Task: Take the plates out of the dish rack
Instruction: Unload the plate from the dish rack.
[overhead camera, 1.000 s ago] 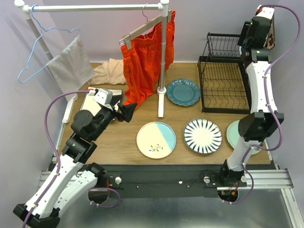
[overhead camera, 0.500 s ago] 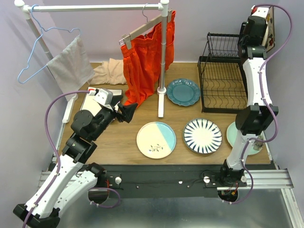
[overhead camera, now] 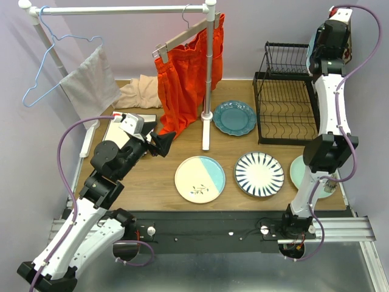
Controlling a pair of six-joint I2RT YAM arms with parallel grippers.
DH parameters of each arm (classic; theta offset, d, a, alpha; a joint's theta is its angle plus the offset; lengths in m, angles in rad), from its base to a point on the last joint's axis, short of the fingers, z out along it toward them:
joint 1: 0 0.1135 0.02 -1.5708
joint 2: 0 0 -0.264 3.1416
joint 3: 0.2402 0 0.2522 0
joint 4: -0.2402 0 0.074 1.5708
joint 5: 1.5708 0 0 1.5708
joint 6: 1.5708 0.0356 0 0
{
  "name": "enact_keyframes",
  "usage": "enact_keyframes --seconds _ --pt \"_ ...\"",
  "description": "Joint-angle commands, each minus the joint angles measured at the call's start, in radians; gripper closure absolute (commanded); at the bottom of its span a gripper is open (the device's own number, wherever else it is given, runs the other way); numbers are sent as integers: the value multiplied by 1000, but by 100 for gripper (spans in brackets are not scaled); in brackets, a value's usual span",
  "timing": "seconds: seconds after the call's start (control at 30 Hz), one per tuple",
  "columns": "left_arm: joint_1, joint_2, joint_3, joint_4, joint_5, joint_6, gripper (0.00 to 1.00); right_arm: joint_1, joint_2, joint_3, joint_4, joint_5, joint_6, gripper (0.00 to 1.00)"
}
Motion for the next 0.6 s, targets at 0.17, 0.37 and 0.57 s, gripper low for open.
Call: enact_keyframes --seconds 0.17,0.37,0.57 --pt "10 -11 7 1 21 1 13 -63 49 0 30 -87 16 40" --pt "15 -9 5 1 21 1 13 -68 52 2 34 -88 12 41" --pt "19 -5 5 2 27 1 13 -68 37 10 37 -65 1 39"
